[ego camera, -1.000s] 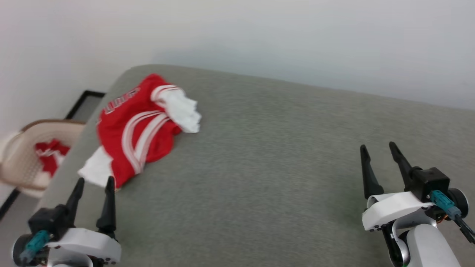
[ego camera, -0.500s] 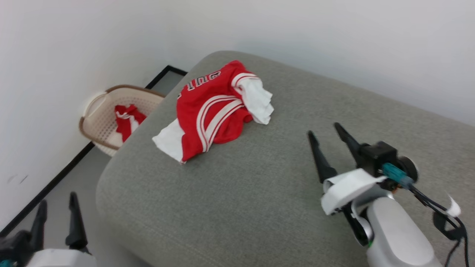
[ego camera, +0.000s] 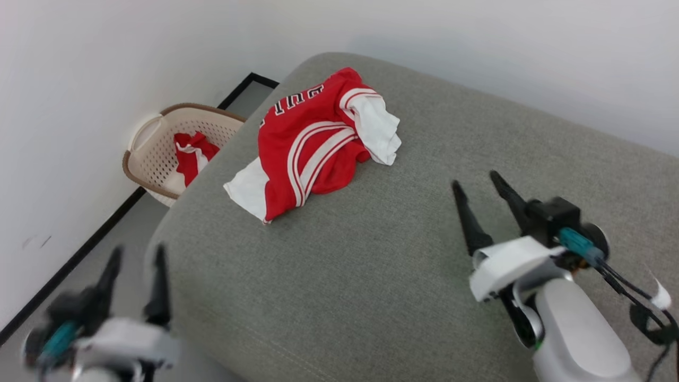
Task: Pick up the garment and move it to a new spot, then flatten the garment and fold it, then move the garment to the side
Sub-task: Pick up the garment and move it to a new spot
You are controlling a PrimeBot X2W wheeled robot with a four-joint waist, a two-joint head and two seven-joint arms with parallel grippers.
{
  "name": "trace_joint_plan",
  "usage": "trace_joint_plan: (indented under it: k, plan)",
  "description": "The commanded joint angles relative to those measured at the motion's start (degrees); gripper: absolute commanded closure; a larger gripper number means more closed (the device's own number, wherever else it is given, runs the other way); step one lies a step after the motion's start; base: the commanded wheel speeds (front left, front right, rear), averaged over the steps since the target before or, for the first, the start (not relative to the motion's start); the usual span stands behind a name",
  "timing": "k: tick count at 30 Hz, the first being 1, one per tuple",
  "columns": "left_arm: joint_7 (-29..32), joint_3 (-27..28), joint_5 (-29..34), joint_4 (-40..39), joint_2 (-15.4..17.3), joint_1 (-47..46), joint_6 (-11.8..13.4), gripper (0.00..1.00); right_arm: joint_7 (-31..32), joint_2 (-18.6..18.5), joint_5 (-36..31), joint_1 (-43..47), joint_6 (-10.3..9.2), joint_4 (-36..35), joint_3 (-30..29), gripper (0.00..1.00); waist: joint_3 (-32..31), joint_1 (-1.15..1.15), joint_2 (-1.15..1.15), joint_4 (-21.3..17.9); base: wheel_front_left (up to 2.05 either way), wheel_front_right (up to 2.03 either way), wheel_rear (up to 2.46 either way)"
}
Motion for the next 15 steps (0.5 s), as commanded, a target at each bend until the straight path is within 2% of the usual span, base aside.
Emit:
trace_joint_plan:
  k: [1,2,7,9,12,15]
  plan:
    - [0.0,-5.24,0.95,1.8,2.52,-3.68,0.06,0.0,-0.28,-0.07,-1.51,2.24,-0.07,-1.0,-2.26,0.0,1.05,0.0,0.0,-0.6,0.0,0.0,0.0]
    - [0.0,-8.07,0.78,3.03,3.71,-5.79,0.06,0.0,-0.29,-0.04,-2.35,3.15,-0.07,-1.75,-3.54,0.0,1.44,0.0,0.0,-0.81,0.0,0.0,0.0]
    - [0.0,-16.86,-5.66,7.63,11.42,-17.58,0.07,0.0,-0.29,-0.09,-4.77,3.36,-0.07,-5.71,-3.85,0.0,7.92,0.0,0.0,-8.37,0.0,0.0,0.0]
    - [0.0,-20.75,-8.65,9.69,15.74,-22.41,0.07,0.0,-0.28,-0.14,-5.63,2.67,-0.07,-7.15,-3.93,0.0,10.81,0.0,0.0,-11.4,0.0,0.0,0.0]
    - [0.0,-28.64,-14.61,13.72,22.16,-29.04,0.07,0.0,-0.29,-0.07,-6.26,2.22,-0.07,-9.44,-4.1,0.0,14.26,0.0,0.0,-15.43,0.0,0.0,0.0]
    - [0.47,-37.26,-24.39,16.82,27.39,-34.81,0.07,0.0,-0.22,-0.1,-5.89,2.22,-0.07,-11.66,-3.49,0.0,16.82,0.0,0.0,-19.27,0.0,0.0,0.0]
